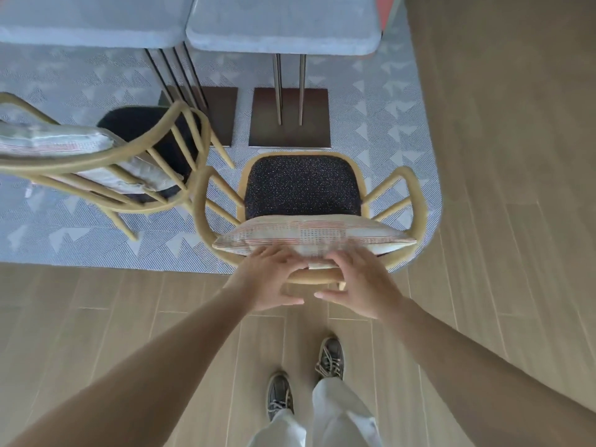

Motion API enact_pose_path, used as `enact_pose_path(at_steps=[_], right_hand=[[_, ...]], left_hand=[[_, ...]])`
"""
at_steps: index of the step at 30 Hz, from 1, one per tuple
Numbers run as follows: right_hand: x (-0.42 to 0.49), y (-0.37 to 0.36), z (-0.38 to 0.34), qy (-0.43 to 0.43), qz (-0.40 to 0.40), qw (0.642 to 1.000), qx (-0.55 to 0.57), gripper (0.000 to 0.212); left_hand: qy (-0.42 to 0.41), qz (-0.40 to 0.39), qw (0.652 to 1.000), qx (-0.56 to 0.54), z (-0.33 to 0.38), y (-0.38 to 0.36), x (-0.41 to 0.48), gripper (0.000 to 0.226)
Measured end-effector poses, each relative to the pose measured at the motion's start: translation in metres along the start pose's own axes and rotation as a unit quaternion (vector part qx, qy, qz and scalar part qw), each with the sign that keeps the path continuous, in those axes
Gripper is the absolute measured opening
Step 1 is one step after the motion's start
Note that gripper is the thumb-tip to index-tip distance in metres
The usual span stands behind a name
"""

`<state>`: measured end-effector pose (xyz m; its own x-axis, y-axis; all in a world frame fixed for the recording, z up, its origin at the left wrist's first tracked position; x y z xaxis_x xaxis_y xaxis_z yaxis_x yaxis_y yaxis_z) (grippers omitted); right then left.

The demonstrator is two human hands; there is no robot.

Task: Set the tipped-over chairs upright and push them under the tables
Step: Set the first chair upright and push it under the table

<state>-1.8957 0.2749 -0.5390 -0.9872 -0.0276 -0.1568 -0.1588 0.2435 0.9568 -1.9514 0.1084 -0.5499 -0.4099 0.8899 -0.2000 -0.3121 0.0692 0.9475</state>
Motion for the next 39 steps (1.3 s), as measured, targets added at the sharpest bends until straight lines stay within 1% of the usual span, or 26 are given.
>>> enact_pose_path(at_steps=[1,2,4,5,7,8,9,11,13,15,18,25,32,35,36,39], right_hand=[[-0.002,-0.006,0.001,0.009,-0.024,0.999,-0.043,0.069],[-0.001,-0.011,0.001,0.013,-0.046,0.995,-0.082,0.063],[0.011,-0.014,0.000,0.005,-0.085,0.991,-0.107,0.048],[0.021,-0.014,-0.001,0.001,-0.116,0.987,-0.110,0.042],[0.034,-0.020,-0.002,0.005,-0.215,0.969,-0.124,0.036],[0.037,-0.023,-0.001,0.006,-0.251,0.960,-0.126,0.034],[0.038,-0.025,0.001,0.008,-0.264,0.956,-0.125,0.033],[0.041,-0.027,0.005,0.020,-0.230,0.963,-0.141,0.036],[0.045,-0.028,0.005,0.036,-0.186,0.970,-0.150,0.034],[0.059,-0.026,0.007,0.045,-0.174,0.973,-0.142,0.031],[0.092,-0.016,0.019,0.033,-0.155,0.977,-0.142,0.030],[0.164,0.004,0.051,0.034,-0.171,0.970,-0.168,0.029],[0.249,0.023,0.071,0.016,-0.158,0.971,-0.176,0.032],[0.283,0.028,0.076,0.004,-0.168,0.970,-0.176,0.035],[0.293,0.030,0.078,0.004,-0.158,0.971,-0.179,0.035],[0.316,0.032,0.085,0.009,-0.165,0.968,-0.191,0.033]], left_hand=[[0.017,-0.036,0.999,0.018,-0.001,-0.008,0.002,0.064],[0.032,-0.052,0.998,0.032,-0.002,-0.012,0.005,0.058],[0.071,-0.060,0.995,0.041,-0.007,-0.014,0.013,0.043],[0.089,-0.075,0.992,0.040,-0.011,-0.014,0.018,0.040],[0.088,-0.131,0.987,0.025,-0.015,-0.016,0.027,0.039],[0.080,-0.157,0.984,0.012,-0.017,-0.019,0.030,0.040],[0.073,-0.171,0.982,-0.002,-0.018,-0.020,0.031,0.039],[0.065,-0.171,0.983,-0.015,-0.021,-0.021,0.032,0.038],[0.059,-0.159,0.986,0.002,-0.026,-0.020,0.035,0.036],[0.057,-0.152,0.987,0.008,-0.034,-0.013,0.044,0.032],[0.067,-0.138,0.988,0.015,-0.056,0.003,0.070,0.029],[0.077,-0.113,0.991,0.007,-0.100,0.030,0.128,0.025],[0.059,-0.108,0.992,0.016,-0.168,0.060,0.184,0.029],[0.047,-0.120,0.991,0.024,-0.196,0.070,0.203,0.029],[0.046,-0.120,0.991,0.028,-0.205,0.071,0.209,0.029],[0.048,-0.126,0.991,0.015,-0.222,0.079,0.225,0.028]])
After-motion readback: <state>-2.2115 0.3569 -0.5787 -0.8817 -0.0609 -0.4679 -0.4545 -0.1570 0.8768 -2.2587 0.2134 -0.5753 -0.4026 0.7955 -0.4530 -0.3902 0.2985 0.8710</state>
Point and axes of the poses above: each hand's wrist, its own x-axis towards the middle knuckle, its own y-axis out of the back of the hand, z = x × y, the point moved 7 cm from there along x, towards the middle knuckle, and after that the axes turned 10 degrees about -y, right-handed, at the moved point
